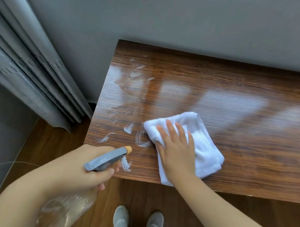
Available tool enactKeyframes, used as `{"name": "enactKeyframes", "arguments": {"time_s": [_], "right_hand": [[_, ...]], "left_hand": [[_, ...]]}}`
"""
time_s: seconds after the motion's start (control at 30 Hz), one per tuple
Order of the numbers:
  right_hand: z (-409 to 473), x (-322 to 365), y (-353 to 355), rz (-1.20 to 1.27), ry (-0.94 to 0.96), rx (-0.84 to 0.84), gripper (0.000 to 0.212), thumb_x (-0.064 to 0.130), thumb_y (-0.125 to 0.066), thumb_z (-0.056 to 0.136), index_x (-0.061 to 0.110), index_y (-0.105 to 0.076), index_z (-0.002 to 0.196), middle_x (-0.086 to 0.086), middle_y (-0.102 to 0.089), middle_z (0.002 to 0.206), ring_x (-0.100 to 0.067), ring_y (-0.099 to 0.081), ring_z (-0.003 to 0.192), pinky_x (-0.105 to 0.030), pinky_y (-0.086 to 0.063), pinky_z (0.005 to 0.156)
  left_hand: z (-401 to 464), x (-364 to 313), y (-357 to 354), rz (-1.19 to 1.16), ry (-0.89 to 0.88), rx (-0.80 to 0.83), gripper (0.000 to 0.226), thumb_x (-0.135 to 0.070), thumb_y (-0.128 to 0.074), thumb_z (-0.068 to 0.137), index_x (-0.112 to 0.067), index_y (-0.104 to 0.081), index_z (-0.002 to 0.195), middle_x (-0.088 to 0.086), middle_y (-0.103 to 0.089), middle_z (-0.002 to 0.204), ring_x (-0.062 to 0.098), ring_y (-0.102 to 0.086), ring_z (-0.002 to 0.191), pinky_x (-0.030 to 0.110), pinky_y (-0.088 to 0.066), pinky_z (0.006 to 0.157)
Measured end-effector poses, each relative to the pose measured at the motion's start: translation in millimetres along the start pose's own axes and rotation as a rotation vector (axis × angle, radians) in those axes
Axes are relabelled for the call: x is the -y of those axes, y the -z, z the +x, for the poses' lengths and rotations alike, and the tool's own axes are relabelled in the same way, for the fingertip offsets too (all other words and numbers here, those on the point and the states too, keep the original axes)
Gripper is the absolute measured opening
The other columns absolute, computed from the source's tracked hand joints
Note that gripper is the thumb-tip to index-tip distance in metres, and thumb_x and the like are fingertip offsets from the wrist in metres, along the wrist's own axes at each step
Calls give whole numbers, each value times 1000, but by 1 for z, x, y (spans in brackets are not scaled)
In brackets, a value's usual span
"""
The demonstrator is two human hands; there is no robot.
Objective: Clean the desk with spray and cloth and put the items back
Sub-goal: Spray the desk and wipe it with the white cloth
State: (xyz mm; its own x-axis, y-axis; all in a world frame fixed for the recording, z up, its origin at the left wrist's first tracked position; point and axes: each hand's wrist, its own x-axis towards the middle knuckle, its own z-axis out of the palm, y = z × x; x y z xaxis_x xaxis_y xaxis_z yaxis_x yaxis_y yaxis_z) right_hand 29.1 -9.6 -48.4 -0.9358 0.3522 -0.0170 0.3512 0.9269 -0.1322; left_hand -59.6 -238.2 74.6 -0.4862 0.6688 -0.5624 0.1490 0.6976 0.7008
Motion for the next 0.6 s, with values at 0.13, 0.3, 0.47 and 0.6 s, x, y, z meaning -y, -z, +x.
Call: {"name": "enactKeyframes", "arguments": {"time_s": [0.13,0.3,0.47,0.6], "right_hand": [[43,18,3,30,-26,17,53,45,-18,96,30,-41,141,5,-31,155,-25,-25,143,-47,-11,112],[79,-4,8,5,-59,19,45,43,-27,102,33,-32,146,9,-21,159,-20,-14,146,-45,-9,115],[61,-59,14,-6,-160,-13,58,50,-12,93,31,-41,139,7,-31,155,-22,-27,140,-48,-20,110],[14,-79,16,25,-164,-47,55,46,-21,93,26,-46,138,1,-39,151,-28,-36,135,-53,-31,105]], "left_hand": [[-3,-1,3,-25,6,-29,22,-21,-63,94,-39,-64,107,-22,-70,104,15,-75,71,30,-59,77],[-6,1,6,-28,21,-54,14,-20,-64,93,-32,-67,99,-14,-73,101,16,-75,70,25,-55,69],[-9,5,5,-19,17,-69,12,-18,-64,93,-29,-66,99,-16,-73,102,15,-75,70,22,-53,65],[-8,3,4,-50,9,-78,12,-16,-64,93,-27,-68,96,-16,-72,101,18,-75,70,24,-54,63]]}}
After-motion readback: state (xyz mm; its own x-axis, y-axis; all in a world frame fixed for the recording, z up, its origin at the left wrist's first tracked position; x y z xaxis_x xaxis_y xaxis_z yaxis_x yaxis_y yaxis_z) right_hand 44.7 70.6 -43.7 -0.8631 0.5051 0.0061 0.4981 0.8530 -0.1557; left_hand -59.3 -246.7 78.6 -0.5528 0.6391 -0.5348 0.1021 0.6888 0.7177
